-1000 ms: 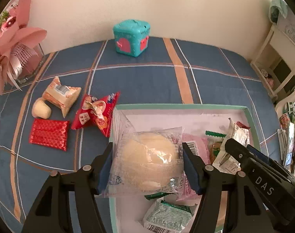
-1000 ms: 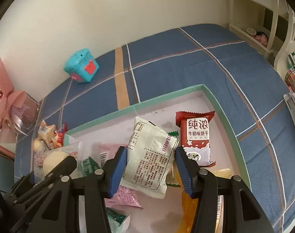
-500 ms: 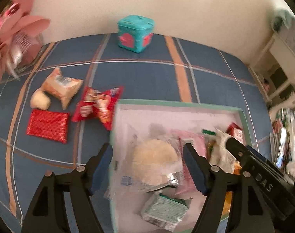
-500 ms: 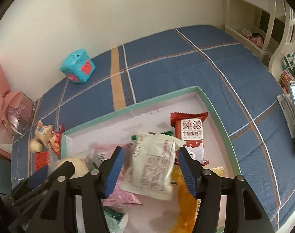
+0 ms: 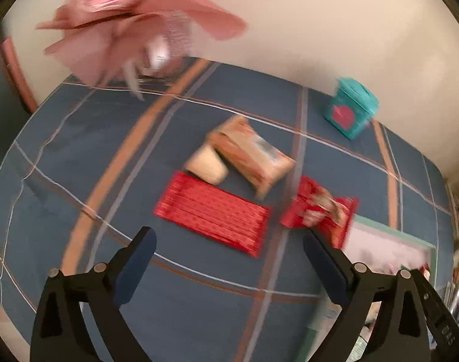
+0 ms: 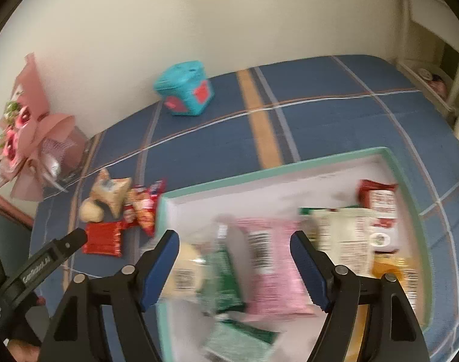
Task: Organize snacks
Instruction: 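Move the left tool to the cream cup snack while the right approaches the red packet, then grasp the cream cup snack with the left tool while the right grasps the red packet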
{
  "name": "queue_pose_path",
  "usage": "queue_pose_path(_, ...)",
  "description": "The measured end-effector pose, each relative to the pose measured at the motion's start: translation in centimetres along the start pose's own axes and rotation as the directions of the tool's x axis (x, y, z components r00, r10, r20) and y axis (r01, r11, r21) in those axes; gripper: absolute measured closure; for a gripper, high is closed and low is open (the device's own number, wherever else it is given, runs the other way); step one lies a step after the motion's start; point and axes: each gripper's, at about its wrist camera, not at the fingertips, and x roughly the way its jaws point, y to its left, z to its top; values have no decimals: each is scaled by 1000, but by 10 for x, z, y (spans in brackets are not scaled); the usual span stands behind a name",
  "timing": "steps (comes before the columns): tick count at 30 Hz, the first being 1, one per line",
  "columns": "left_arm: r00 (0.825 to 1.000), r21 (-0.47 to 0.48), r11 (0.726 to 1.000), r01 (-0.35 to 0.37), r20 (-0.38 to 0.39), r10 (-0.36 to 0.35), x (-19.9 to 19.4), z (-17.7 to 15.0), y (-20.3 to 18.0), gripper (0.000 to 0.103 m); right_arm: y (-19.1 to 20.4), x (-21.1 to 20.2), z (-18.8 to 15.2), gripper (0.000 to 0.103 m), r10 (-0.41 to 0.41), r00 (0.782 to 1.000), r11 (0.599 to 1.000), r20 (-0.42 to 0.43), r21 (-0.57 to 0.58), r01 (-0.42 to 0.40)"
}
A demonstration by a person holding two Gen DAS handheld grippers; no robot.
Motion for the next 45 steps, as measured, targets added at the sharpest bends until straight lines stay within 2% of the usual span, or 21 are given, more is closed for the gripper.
queue_pose_path(6, 999, -40, 999, 6, 42, -4, 5, 18, 30, 3, 44, 11, 6, 24, 70, 997, 997, -11, -39, -71)
queue_pose_path(8, 998, -38, 999, 30, 48, -28, 10, 26, 37, 3, 56, 14, 9, 24, 82, 997, 995, -7, -59, -83)
queue_pose_path(12, 999, -44, 998, 42, 24, -41, 23, 37, 41, 3, 81, 26, 17, 24, 97, 995, 990, -12, -106, -98)
queue_pose_path(20, 999, 74, 997, 22, 23, -24, 51, 45, 21, 3, 93, 62, 31, 24, 99, 994, 988, -40, -119, -104)
queue_pose_path(23, 1000, 135, 991, -6, 30, 2, 63, 46, 10, 4, 97, 78, 35, 24, 92, 994, 986, -56, -136, -99)
queue_pose_path(25, 1000, 153, 988, -12, 28, 8, 69, 47, 7, 9, 98, 86, 37, 24, 81, 995, 985, -63, -147, -89)
queue_pose_path(29, 999, 183, 983, -22, 27, 18, 81, 49, 0, 12, 102, 99, 41, 24, 80, 994, 982, -72, -167, -91)
queue_pose_path(31, 999, 204, 979, -28, 21, 24, 86, 48, -3, 21, 104, 105, 41, 24, 77, 994, 979, -72, -181, -89)
queue_pose_path(33, 999, 218, 975, -36, 11, 34, 93, 48, -5, 24, 107, 108, 40, 24, 74, 995, 977, -71, -193, -87)
queue_pose_path(35, 999, 231, 972, -44, 7, 43, 98, 47, -8, 32, 110, 110, 39, 24, 63, 995, 974, -71, -212, -77)
queue_pose_path(37, 999, 233, 971, -47, -2, 49, 100, 45, -9, 44, 113, 111, 37, 24, 46, 997, 971, -68, -232, -60)
queue_pose_path(38, 998, 233, 971, -55, -2, 57, 101, 45, -9, 46, 114, 111, 37, 25, 41, 997, 970, -66, -236, -56)
queue_pose_path(39, 998, 236, 970, -64, -3, 66, 102, 44, -10, 53, 114, 111, 36, 27, 36, 997, 969, -63, -242, -50)
queue_pose_path(40, 997, 237, 969, -70, -3, 73, 102, 43, -10, 58, 115, 111, 36, 34, 29, 998, 968, -61, -249, -44)
queue_pose_path(41, 997, 233, 970, -71, -3, 74, 102, 43, -9, 58, 116, 110, 35, 40, 23, 998, 966, -60, -255, -37)
queue_pose_path(45, 997, 226, 971, -74, -2, 77, 101, 42, -7, 58, 117, 108, 34, 47, 16, 998, 964, -55, -263, -30)
